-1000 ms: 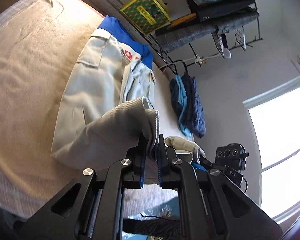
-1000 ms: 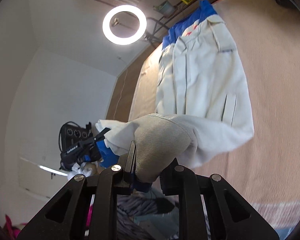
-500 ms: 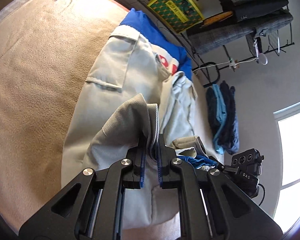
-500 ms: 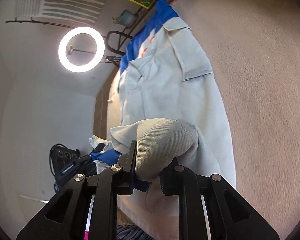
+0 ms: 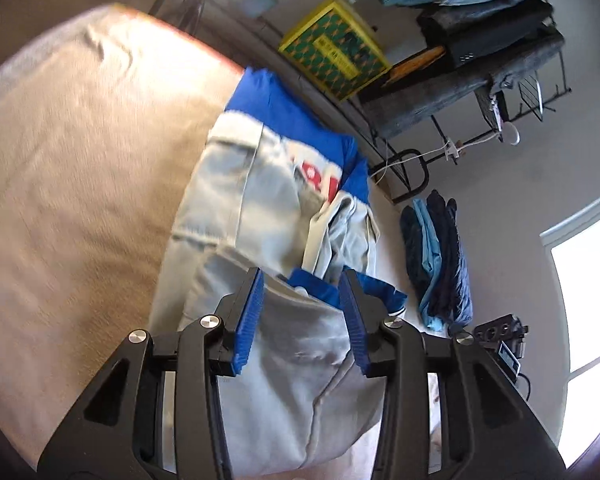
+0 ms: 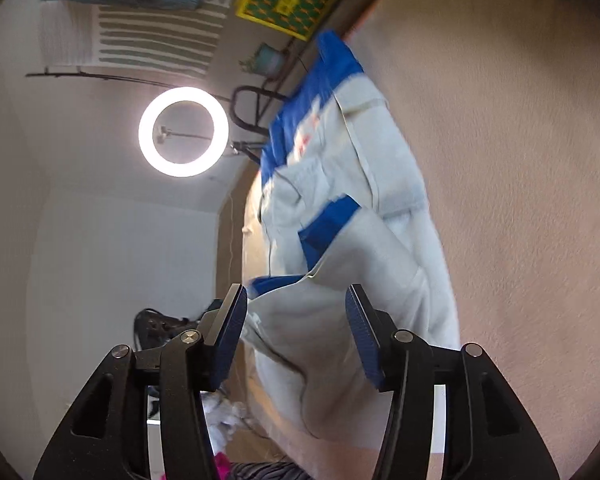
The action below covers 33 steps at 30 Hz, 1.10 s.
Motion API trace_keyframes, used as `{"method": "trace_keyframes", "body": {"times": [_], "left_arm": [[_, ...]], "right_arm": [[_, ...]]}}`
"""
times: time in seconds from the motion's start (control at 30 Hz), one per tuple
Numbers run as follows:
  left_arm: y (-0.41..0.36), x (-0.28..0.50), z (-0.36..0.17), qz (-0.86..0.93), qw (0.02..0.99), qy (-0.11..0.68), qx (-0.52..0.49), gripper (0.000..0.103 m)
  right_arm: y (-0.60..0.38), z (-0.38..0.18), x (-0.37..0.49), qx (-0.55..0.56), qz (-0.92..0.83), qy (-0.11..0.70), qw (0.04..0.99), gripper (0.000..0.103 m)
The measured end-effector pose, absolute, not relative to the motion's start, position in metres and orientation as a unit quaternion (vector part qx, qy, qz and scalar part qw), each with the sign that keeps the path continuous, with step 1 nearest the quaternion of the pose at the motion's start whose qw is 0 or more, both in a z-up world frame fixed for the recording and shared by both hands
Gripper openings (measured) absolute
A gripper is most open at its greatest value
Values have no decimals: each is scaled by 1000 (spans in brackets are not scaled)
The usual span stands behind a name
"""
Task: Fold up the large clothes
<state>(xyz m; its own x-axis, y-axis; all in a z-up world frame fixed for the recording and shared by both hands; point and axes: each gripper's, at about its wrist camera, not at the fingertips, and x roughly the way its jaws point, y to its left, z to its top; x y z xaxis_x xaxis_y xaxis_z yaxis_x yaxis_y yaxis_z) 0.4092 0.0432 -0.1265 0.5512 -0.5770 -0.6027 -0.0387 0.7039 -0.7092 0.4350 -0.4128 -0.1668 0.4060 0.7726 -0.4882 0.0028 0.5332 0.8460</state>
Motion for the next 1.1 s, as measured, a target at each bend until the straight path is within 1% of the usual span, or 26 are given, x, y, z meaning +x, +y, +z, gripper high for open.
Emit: {"method": "trace_keyframes", "body": {"times": [0.1,0.17,0.33,0.43,0.53,0.67,0.73,0.77,0.87,0.93,0.97,1.1], "left_arm": [[47,405,-123,-164,828,443,-302,39],[47,405,-133,-174,821,465,-282,39],[40,405,-160,-155,814,501,-250,39],[38,406,-161,-143,819,497,-250,39],[31,412,-166,-110,830,504,-214,39],[25,418,-177,-91,830,514,-195,39],[25,418,-175,-87,833,512,-190,39],[25,417,-173,-84,837,508,-184,39],[27,415,-169,-61,850,497,-165,39],[32,414,-164,-47,856,488,-165,39],[33,414,-162,-49,857,485,-168,39],[21,409,-148,-90,863,467,-174,39]], "right_arm": [[-410,-159,425,327,253,479,774,51],[-401,-164,420,274,247,490,790,48],[-382,-175,408,187,238,504,809,48],[-378,-160,400,153,226,475,837,48],[-355,-138,390,101,251,429,862,48],[-312,-129,375,56,332,397,854,46],[-284,-132,374,25,355,399,845,45],[-272,-138,377,9,355,403,844,42],[-242,-167,403,-38,310,438,843,26],[-238,-184,423,-40,282,464,839,24],[-235,-191,430,-37,271,474,837,21],[-244,-185,440,8,276,487,829,21]]}}
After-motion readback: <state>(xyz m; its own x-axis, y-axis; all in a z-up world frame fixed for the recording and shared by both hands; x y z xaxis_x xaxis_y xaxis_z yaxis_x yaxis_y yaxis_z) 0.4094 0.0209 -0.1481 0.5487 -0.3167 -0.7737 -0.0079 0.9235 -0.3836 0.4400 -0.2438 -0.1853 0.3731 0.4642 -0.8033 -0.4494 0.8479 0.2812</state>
